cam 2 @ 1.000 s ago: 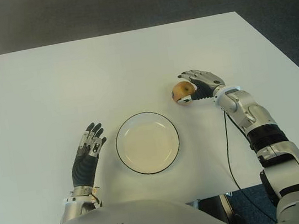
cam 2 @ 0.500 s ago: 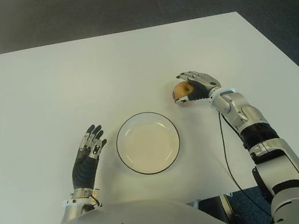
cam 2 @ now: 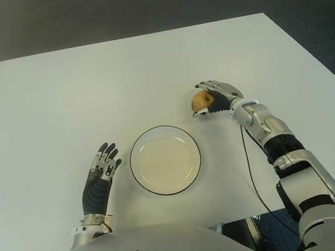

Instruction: Put the apples into the plate.

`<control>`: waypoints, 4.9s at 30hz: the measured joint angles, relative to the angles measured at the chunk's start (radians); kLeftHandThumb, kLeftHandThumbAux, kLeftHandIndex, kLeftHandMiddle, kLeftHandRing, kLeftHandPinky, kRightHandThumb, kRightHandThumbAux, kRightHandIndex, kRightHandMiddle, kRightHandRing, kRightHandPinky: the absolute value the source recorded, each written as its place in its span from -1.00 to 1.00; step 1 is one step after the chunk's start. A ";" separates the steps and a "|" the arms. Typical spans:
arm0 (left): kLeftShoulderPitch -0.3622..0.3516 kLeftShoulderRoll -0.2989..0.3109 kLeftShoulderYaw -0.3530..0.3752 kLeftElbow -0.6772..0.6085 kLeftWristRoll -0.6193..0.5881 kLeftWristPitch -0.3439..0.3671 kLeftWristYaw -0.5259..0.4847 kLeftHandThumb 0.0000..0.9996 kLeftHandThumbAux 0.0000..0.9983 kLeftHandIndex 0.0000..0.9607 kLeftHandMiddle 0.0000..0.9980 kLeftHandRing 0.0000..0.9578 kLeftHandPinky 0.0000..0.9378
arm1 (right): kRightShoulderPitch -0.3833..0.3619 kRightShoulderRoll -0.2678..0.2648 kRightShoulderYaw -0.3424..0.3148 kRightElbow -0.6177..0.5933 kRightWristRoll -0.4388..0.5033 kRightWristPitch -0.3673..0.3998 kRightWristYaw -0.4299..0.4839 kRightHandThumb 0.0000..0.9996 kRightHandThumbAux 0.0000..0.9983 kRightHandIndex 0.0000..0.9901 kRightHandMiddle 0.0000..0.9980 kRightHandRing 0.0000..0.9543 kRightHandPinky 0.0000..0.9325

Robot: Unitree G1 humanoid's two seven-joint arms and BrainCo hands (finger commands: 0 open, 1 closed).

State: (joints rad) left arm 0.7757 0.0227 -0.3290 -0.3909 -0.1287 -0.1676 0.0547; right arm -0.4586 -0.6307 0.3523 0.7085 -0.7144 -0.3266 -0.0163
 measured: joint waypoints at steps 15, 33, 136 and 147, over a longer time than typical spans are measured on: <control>0.003 0.001 -0.001 -0.004 0.004 0.000 0.000 -0.53 0.08 -0.82 -0.79 -0.81 -0.72 | -0.017 0.007 0.033 0.027 -0.001 -0.007 -0.039 -0.71 -0.20 -0.99 -0.99 -0.99 -0.90; 0.003 0.001 -0.003 -0.004 0.005 -0.008 0.000 -0.49 0.09 -0.80 -0.78 -0.80 -0.72 | -0.019 0.019 0.043 0.071 0.008 -0.007 -0.088 -0.65 -0.13 -0.89 -0.90 -0.87 -0.71; 0.002 0.001 -0.005 -0.008 -0.010 -0.018 0.000 -0.46 0.04 -0.81 -0.77 -0.79 -0.72 | -0.062 0.059 0.079 0.170 0.028 -0.097 -0.237 0.13 0.55 0.66 0.85 0.86 0.90; 0.002 0.001 -0.005 -0.008 -0.009 -0.018 0.000 -0.46 0.01 -0.82 -0.77 -0.80 -0.73 | -0.060 0.058 0.077 0.163 0.028 -0.092 -0.229 0.13 0.54 0.66 0.84 0.85 0.89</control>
State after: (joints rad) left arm 0.7781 0.0236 -0.3340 -0.3990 -0.1379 -0.1858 0.0550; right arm -0.5189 -0.5725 0.4293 0.8712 -0.6864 -0.4191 -0.2458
